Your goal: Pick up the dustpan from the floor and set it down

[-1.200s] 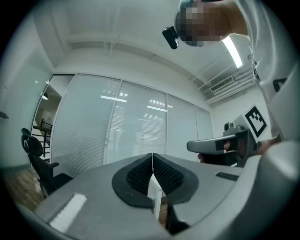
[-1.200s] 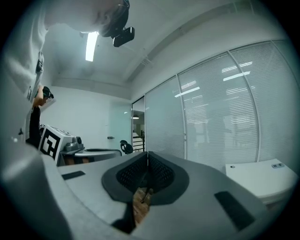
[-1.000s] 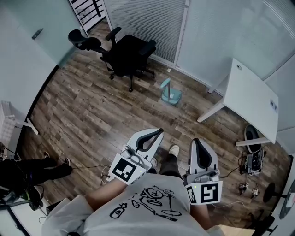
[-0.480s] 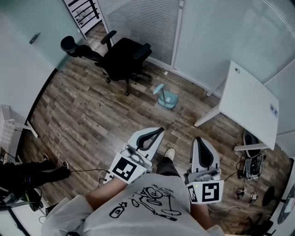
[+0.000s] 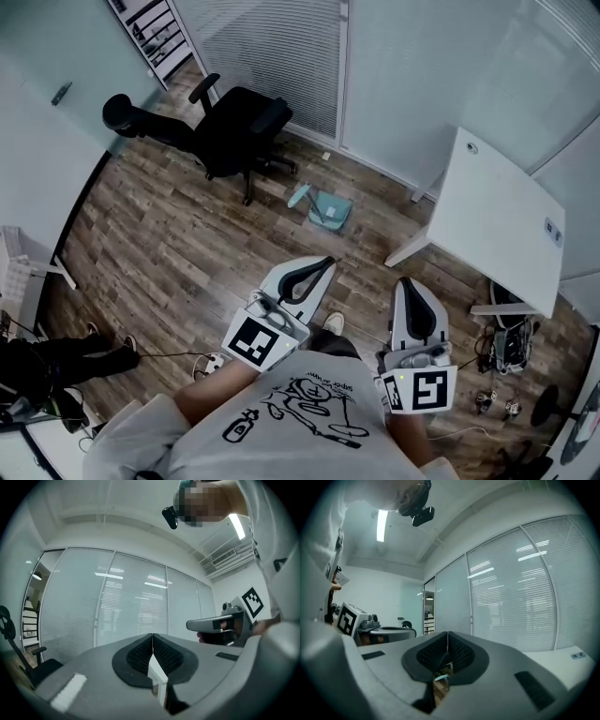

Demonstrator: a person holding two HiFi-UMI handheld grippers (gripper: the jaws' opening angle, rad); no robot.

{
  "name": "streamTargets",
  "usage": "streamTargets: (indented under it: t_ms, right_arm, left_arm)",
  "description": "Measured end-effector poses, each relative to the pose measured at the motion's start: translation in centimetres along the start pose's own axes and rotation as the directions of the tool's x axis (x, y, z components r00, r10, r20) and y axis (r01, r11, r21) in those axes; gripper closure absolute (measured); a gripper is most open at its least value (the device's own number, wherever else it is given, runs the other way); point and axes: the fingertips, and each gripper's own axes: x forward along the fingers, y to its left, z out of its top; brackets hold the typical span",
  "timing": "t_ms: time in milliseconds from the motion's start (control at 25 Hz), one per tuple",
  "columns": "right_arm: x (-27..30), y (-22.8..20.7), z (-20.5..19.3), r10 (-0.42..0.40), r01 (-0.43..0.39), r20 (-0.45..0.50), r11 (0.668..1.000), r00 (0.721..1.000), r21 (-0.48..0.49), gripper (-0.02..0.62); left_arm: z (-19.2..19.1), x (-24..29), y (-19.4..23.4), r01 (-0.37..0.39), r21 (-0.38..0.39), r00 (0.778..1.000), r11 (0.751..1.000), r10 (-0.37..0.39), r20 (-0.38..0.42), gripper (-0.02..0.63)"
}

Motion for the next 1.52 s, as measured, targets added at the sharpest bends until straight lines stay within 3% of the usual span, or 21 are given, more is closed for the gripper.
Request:
streamTargets:
  t_ms: [320,800,1520]
  right_arm:
    - [1.4,-3.7,-0.7,0.04,-0.04,-0.02,0.999,0.999,-0.007,0.589]
    - [6.0,-5.7,-1.9,0.078,-0.079,-0.044,0.997,0.996,-0.009,0.589]
    - [21.6,-8.7,-2.4,0.108,-0.111,-0.108,0.994,0.988,-0.021,0.589]
  left_arm:
    - [-0.8,4.0,0.3,-0.048,-0.006,0.999,0.999,0.048,-0.012,0.604]
    - [-2.0,7.6,3.1,-0.062,-0.02,0.998,0.998,0.062,-0.021,0.604]
    - [-2.2,16.6,16.0,-0.062,-0.039,0.998,0.997,0.061,-0.032,0.604]
